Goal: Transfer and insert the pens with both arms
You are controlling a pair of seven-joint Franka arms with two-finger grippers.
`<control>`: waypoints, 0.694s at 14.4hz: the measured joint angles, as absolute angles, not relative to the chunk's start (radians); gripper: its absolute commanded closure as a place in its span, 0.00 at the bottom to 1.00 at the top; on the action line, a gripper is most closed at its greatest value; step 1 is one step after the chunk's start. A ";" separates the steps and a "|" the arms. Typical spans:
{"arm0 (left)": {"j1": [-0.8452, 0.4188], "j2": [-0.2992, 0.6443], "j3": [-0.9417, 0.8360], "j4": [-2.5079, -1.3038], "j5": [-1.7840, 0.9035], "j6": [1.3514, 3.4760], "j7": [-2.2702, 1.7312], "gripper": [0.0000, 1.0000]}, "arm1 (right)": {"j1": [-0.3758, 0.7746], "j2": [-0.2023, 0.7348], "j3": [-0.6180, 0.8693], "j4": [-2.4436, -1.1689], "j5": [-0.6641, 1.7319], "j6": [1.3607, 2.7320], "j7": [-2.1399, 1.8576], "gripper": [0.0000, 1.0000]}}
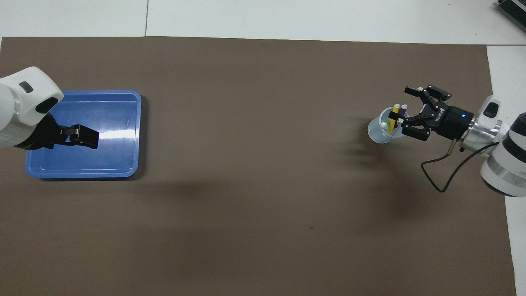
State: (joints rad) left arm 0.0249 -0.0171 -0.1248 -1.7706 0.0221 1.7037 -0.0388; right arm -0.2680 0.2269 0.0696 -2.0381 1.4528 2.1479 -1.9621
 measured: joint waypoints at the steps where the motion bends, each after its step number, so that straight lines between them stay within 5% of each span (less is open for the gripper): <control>1: 0.024 -0.017 -0.125 -1.769 0.022 1.704 -0.038 0.00 | -0.268 0.212 0.070 -2.020 1.369 2.182 -1.880 0.00; 10: 0.017 -0.017 -0.126 -1.766 0.022 1.686 -0.038 0.00 | -0.183 0.090 0.075 -1.961 0.329 2.366 -0.850 0.00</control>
State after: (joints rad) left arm 0.0172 -0.0171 -0.1258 -1.7663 0.0221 1.6856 -0.0381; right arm -0.1826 0.0895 0.0747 -1.9607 0.3292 2.3664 -0.8502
